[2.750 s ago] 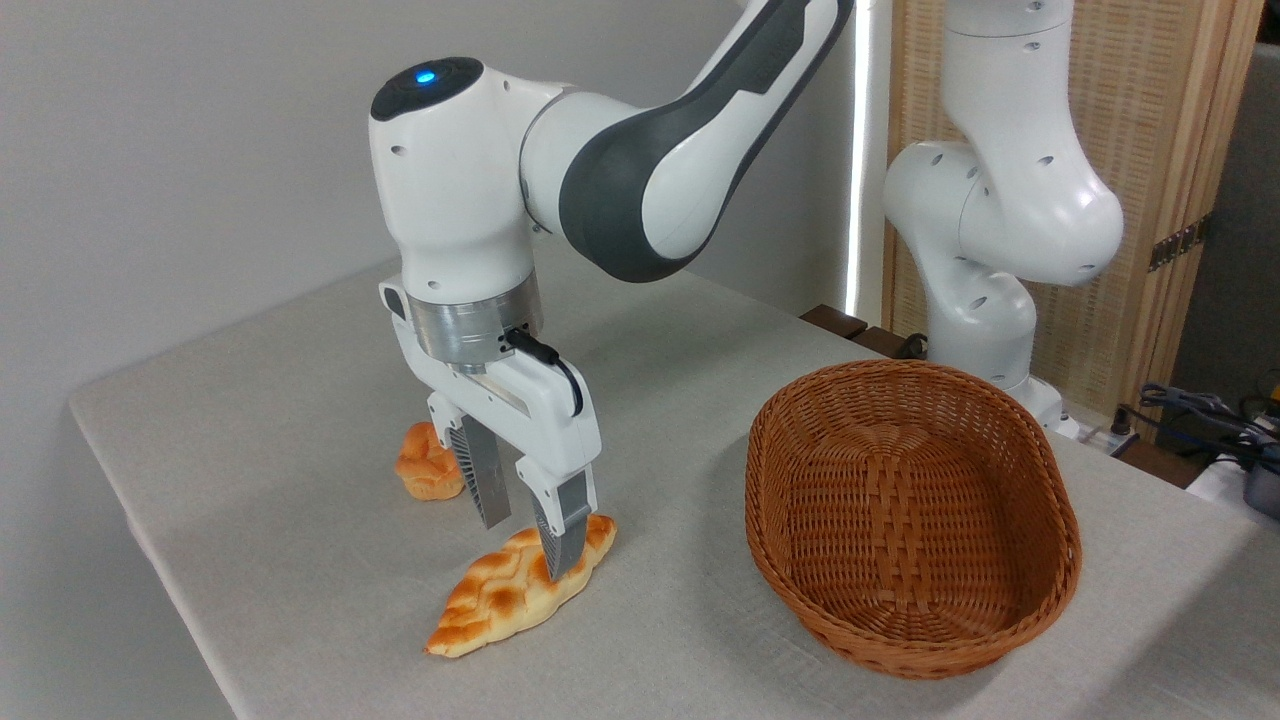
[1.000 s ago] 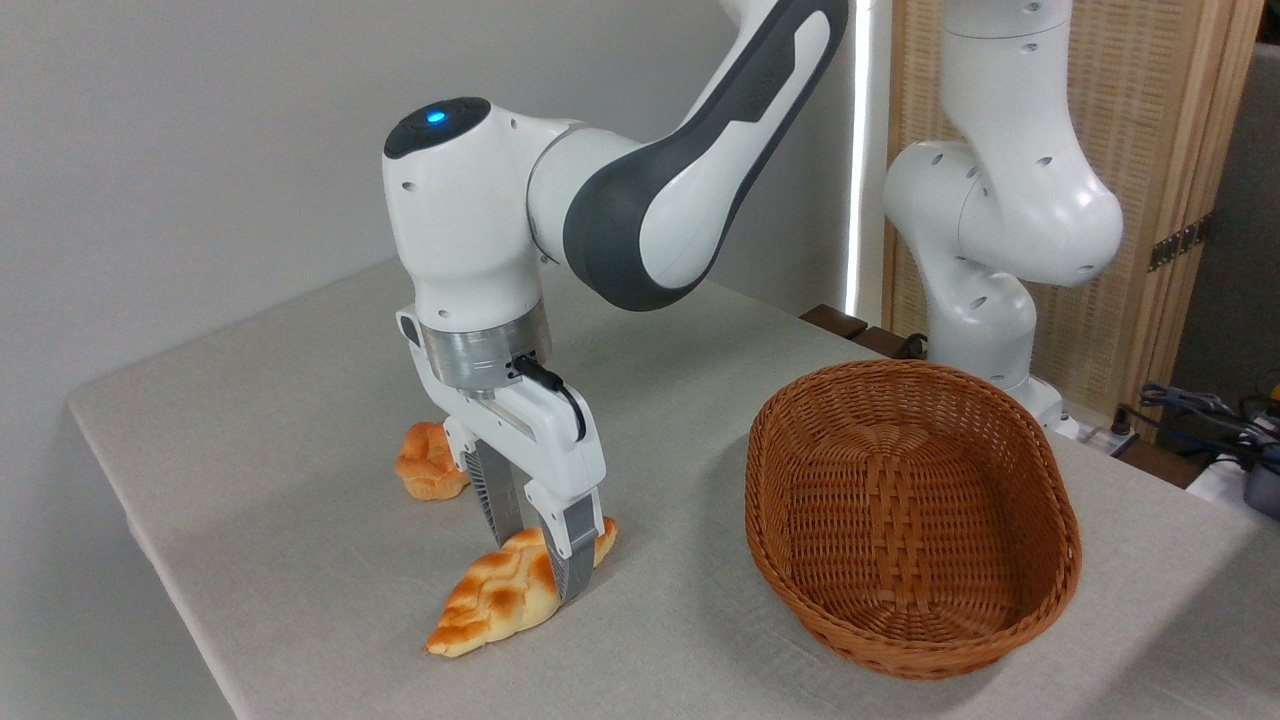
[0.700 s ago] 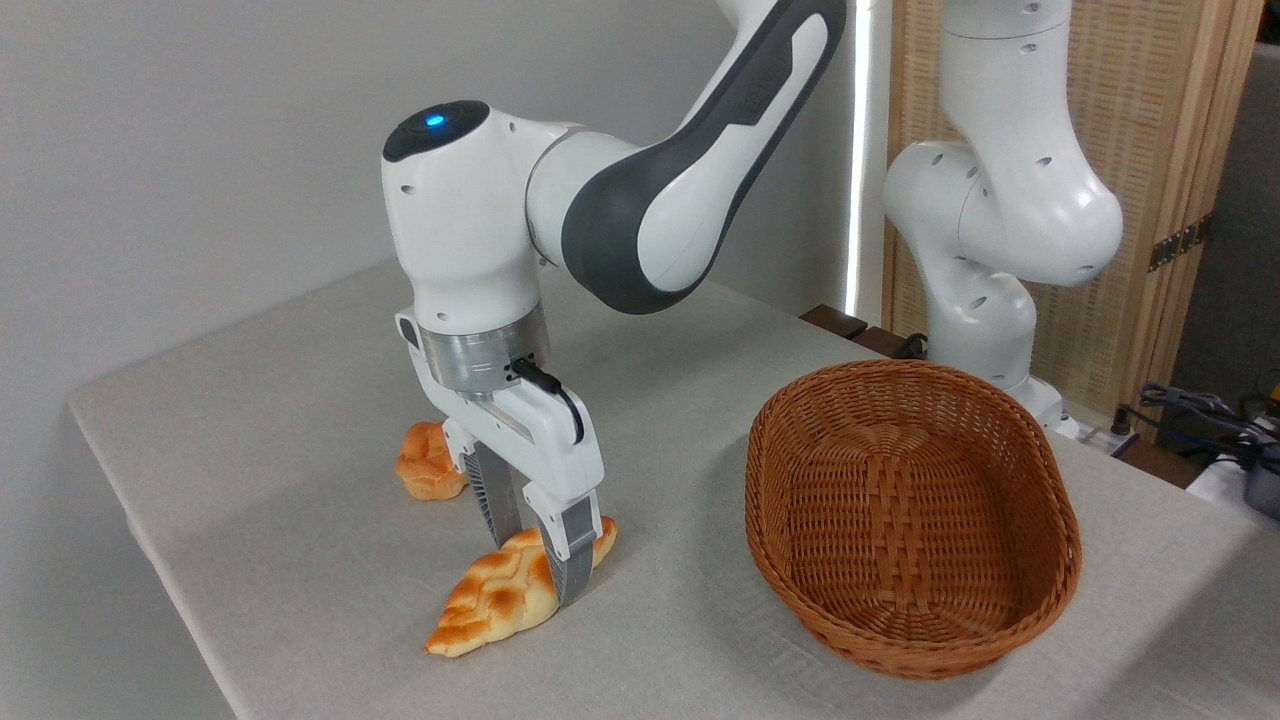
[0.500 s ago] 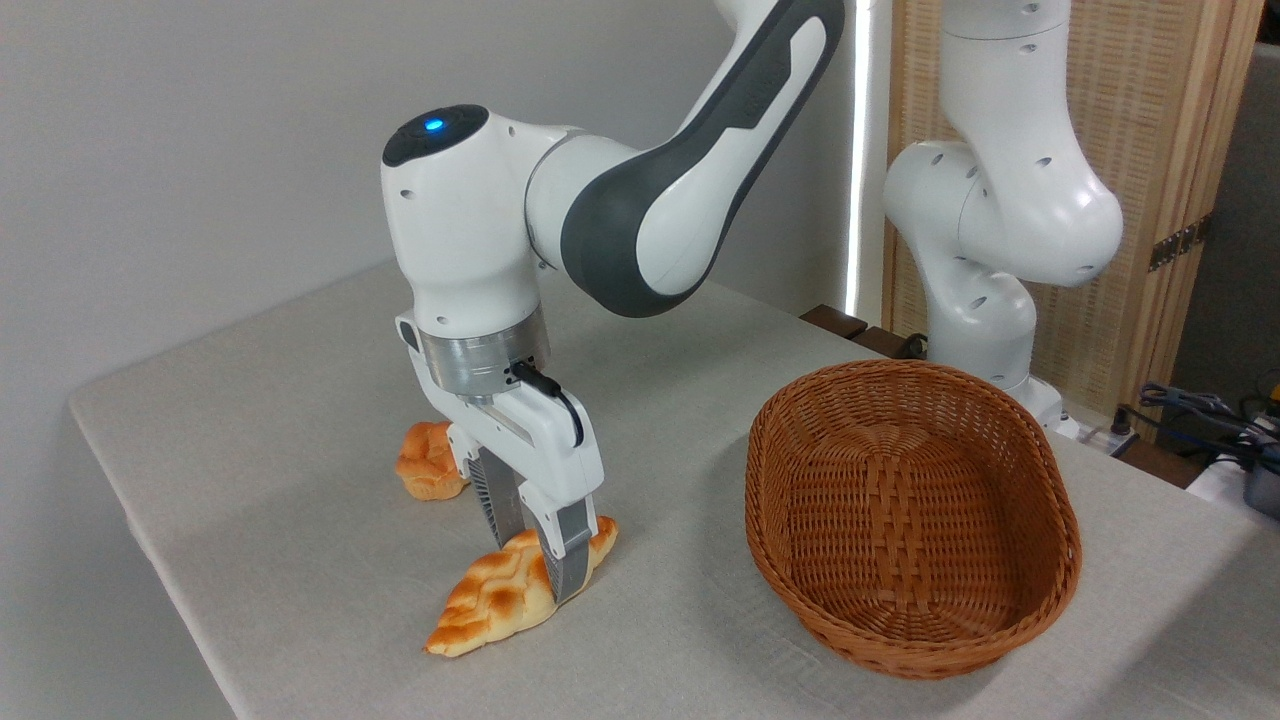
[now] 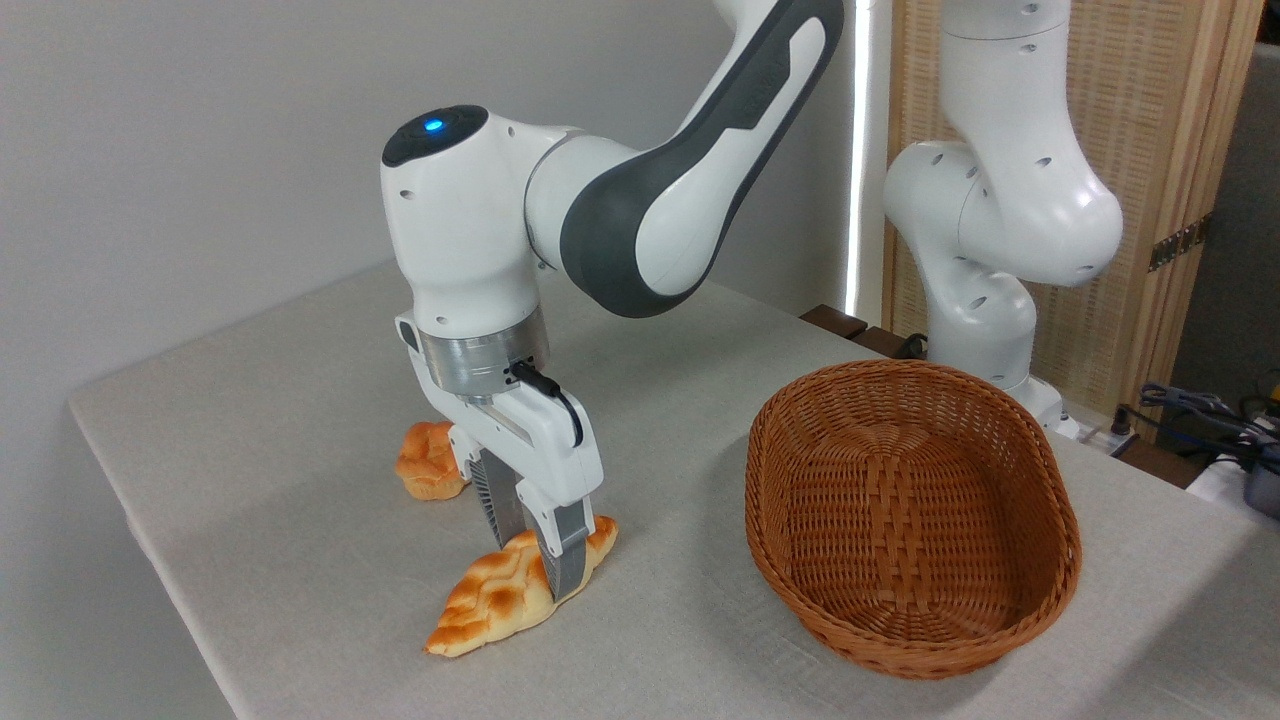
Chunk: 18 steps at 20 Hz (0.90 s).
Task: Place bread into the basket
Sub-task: 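Close the gripper on the middle of the braided loaf, then lift the braided loaf and carry it over the wicker basket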
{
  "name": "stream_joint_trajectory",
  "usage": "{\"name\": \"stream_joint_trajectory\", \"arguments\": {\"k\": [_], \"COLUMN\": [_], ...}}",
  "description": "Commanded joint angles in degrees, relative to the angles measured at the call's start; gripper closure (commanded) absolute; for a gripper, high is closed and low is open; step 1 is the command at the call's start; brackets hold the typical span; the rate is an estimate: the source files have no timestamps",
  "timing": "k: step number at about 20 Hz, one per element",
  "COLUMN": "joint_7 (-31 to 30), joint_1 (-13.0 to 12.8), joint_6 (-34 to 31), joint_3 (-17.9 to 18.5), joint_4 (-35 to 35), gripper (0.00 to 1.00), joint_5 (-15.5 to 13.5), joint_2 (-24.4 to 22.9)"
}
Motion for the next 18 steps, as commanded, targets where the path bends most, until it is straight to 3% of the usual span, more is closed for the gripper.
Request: {"name": "stream_joint_trajectory", "arguments": {"k": [1, 7, 12, 18], "joint_7": [0.27, 0.27, 1.32, 17.12], "joint_1": [-0.31, -0.22, -0.22, -0.48], "joint_6": [1.32, -0.7, -14.13, -32.49], "joint_3": [0.14, 0.4, 0.67, 2.33], "joint_4": [-0.14, 1.96, 8.91, 6.28], "gripper": [0.69, 0.68, 0.67, 0.67], "joint_5": [0.55, -0.07, -2.53, -2.62], "joint_2": [0.13, -1.36, -6.53, -19.97]}}
